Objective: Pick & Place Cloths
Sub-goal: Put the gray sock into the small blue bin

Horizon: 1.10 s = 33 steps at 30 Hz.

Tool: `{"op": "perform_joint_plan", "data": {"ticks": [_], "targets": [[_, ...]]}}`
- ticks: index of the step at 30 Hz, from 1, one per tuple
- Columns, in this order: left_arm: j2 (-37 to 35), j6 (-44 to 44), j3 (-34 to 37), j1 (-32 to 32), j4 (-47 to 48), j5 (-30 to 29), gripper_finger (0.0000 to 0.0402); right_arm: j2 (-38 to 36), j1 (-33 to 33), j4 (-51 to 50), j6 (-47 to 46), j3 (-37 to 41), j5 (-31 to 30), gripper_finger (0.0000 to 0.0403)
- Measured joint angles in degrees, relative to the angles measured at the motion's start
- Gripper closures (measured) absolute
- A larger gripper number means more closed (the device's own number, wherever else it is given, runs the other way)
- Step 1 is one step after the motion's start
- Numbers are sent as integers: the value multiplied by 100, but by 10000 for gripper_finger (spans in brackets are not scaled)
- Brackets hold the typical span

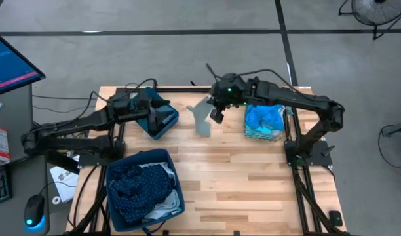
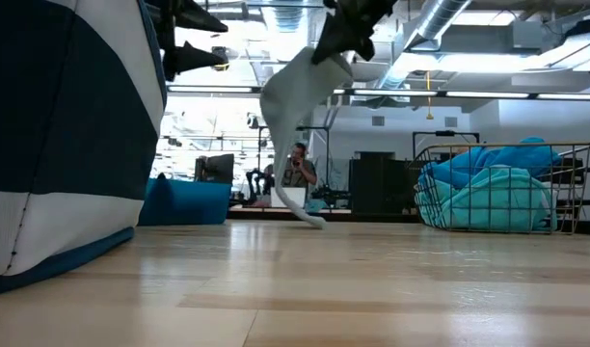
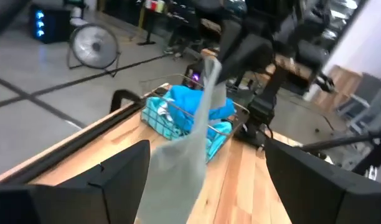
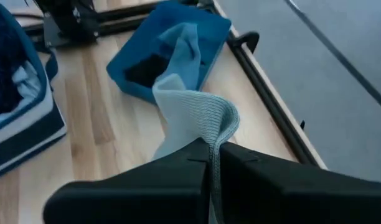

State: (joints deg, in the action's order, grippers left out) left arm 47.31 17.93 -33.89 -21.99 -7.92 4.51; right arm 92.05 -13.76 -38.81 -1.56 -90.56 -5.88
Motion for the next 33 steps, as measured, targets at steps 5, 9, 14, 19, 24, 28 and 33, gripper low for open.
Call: {"op": "perform_joint_plan", "data": {"ticks": [5, 9, 14, 19, 24, 28, 33], "targets": [[578, -616, 0, 229, -614, 41, 101, -144, 19, 78, -2, 1, 5, 402], [1032, -997, 0, 290, -1121, 41, 101, -140, 84, 22, -2, 4, 6, 402], [1575, -1089, 2, 287, -1520, 182, 101, -81, 185, 54, -2, 8, 23, 403], [2125, -796, 2, 287, -2072, 419, 101, -81, 256, 257, -2, 4, 25, 403], [2589, -520, 1, 327, -2730, 790, 101, -81, 247, 450, 0, 4, 47, 403], [2888, -507, -56, 416, -2982, 873, 101, -81, 249, 749, 2, 4, 199, 403], [3245, -518, -356, 475, -3001, 899, 101, -81, 258, 1102, -32, -1, 458, 403]]}}
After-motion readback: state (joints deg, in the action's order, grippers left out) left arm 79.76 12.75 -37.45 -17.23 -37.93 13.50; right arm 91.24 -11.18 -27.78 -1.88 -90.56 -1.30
